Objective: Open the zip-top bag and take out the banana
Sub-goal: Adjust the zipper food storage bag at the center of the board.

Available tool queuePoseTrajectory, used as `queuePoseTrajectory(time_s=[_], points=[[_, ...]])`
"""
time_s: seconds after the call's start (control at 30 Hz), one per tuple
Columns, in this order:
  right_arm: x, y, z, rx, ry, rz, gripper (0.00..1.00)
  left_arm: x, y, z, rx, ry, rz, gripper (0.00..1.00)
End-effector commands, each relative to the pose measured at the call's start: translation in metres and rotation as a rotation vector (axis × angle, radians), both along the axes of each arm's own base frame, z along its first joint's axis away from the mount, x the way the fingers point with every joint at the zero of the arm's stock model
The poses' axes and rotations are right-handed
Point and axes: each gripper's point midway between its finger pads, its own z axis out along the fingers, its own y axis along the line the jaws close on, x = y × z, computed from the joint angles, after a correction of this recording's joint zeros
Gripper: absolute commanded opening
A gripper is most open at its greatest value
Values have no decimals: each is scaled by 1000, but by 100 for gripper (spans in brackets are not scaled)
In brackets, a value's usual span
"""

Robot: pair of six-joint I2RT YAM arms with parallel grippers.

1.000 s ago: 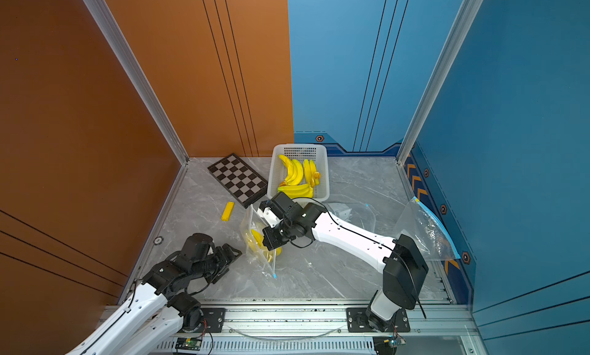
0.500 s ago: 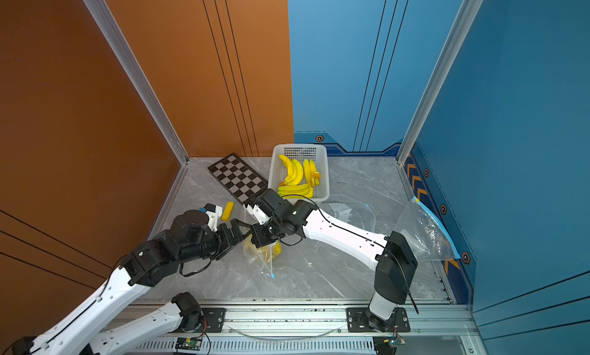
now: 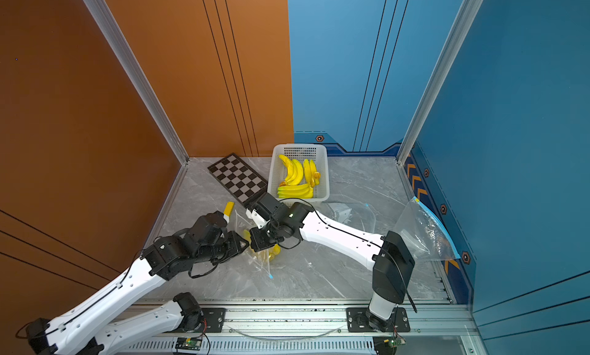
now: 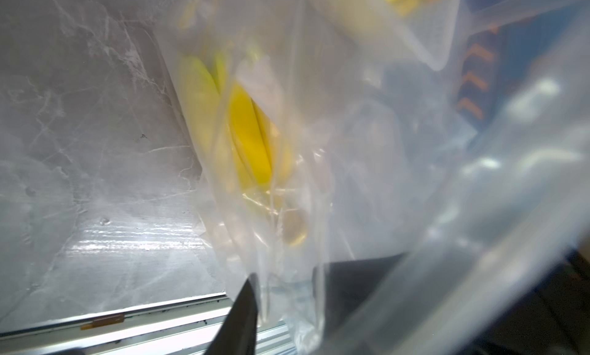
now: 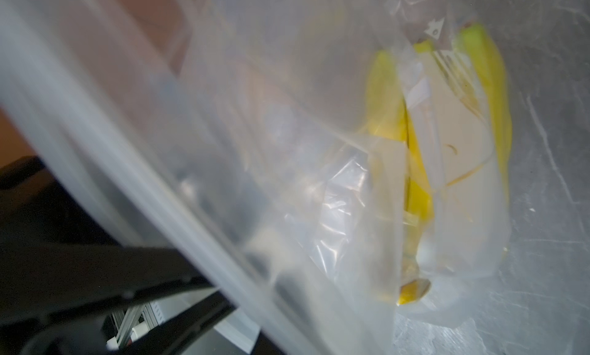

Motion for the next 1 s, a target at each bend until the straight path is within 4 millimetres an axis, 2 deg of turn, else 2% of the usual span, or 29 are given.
queuePoseTrajectory(time_s=[0.0, 0.1, 0.13, 0.17, 0.27, 0.37, 0.47, 0.57, 0.73, 0.83, 0.97], points=[[-6, 10, 16, 27, -58, 14, 0, 4, 0, 5, 31, -5, -5, 0], [-13, 19, 31, 51, -214, 89, 0, 9, -7, 29, -19, -36, -3, 0], [-14, 18, 31, 43, -253, 104, 0, 10, -7, 32, -26, -43, -3, 0], [-16, 17, 30, 43, -270, 122, 0, 14, -8, 51, -60, -75, 2, 0], [-30, 19, 29, 128, -285, 206, 0, 15, -3, 65, -121, -80, 27, 0], [-37, 13, 26, 189, -314, 238, 0, 13, 3, 72, -161, -86, 35, 0], [-43, 4, 16, 185, -245, 290, 0, 9, 8, 74, -192, -86, 49, 0], [-41, -13, -4, 77, -145, 298, 0, 6, 10, 78, -202, -88, 46, 0], [-47, -42, -20, -66, -29, 327, 0, 6, 2, 91, -210, -106, 4, 0], [-49, -47, -10, -99, -111, 406, 0, 7, -6, 90, -197, -95, -28, 0], [-59, -35, 15, -39, -384, 561, 0, 7, -20, 86, -173, -77, -76, 0]])
